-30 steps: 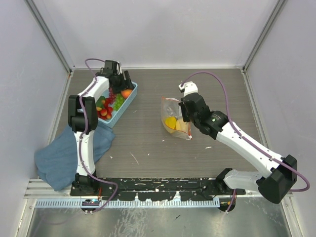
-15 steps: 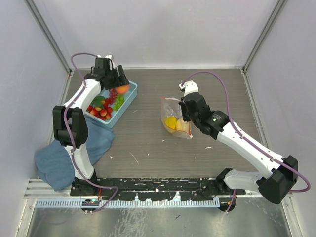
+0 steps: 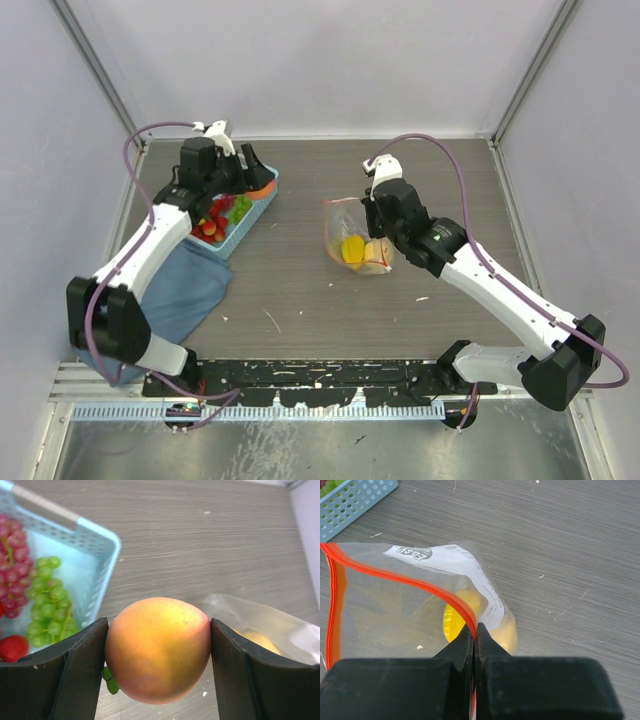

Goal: Place the food in the zip-top bag and seal the zipper
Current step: Place the fake fruit in the zipper food storage bag.

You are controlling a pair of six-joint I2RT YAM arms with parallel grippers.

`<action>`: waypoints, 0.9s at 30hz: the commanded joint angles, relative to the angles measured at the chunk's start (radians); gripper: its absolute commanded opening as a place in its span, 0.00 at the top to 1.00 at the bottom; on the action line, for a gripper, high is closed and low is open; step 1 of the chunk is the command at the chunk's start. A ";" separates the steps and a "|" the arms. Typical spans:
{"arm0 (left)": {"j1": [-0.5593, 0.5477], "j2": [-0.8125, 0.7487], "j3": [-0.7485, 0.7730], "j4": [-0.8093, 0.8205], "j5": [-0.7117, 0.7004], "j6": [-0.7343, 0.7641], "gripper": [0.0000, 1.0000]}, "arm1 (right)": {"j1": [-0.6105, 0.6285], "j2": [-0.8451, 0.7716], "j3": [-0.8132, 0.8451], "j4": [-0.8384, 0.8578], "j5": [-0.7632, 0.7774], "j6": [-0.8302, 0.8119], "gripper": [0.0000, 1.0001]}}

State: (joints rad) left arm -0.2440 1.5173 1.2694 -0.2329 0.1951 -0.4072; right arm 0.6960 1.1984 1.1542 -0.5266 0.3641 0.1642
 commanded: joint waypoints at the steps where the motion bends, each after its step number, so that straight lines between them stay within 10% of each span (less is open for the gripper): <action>1: -0.049 -0.169 -0.081 0.183 0.047 0.016 0.45 | -0.002 -0.003 0.063 0.026 -0.019 0.007 0.99; 27: -0.603 -0.293 -0.240 0.481 0.131 0.473 0.48 | -0.003 -0.015 0.047 0.026 -0.049 0.036 0.99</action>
State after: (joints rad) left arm -0.7906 1.1877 1.0084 0.1642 0.3058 -0.0834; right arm 0.6960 1.2049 1.1702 -0.5358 0.3237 0.1894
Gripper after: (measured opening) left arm 0.723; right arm 0.038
